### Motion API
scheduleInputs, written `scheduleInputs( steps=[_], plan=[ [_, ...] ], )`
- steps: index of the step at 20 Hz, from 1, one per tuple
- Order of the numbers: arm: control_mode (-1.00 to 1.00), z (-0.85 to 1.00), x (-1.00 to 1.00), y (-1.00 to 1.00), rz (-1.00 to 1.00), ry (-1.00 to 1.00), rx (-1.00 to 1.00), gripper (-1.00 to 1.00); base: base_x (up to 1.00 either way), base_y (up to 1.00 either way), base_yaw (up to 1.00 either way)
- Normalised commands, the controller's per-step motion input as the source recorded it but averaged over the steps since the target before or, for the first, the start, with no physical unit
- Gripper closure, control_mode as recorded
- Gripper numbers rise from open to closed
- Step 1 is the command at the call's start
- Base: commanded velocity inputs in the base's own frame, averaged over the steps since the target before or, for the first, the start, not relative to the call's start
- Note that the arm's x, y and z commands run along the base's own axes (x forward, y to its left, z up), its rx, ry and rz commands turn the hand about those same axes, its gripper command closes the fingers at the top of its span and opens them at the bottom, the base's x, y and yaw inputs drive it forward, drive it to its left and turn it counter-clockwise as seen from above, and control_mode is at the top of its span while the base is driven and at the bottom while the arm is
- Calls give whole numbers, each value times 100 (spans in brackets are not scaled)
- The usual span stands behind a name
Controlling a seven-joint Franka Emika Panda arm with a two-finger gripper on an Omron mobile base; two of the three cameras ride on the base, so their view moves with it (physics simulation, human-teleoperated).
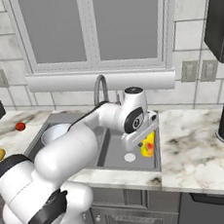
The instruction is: Remove the banana and apple from the sink. Then move the bowl and cup from the counter to the sink for washing.
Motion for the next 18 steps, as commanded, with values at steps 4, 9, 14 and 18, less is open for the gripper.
scheduleInputs(
  steps=[4, 9, 14, 18],
  plan=[
    [-100, 8, -11, 31, 6, 0, 0, 100, 0, 0, 0],
    [-100, 7, -10, 34, 5, 0, 0, 100, 0, 0, 0],
    [-100, 5, -7, 34, 4, 0, 0, 100, 0, 0, 0],
    [-100, 3, -8, 34, 3, 0, 1, 100, 0, 0, 0]
  ],
)
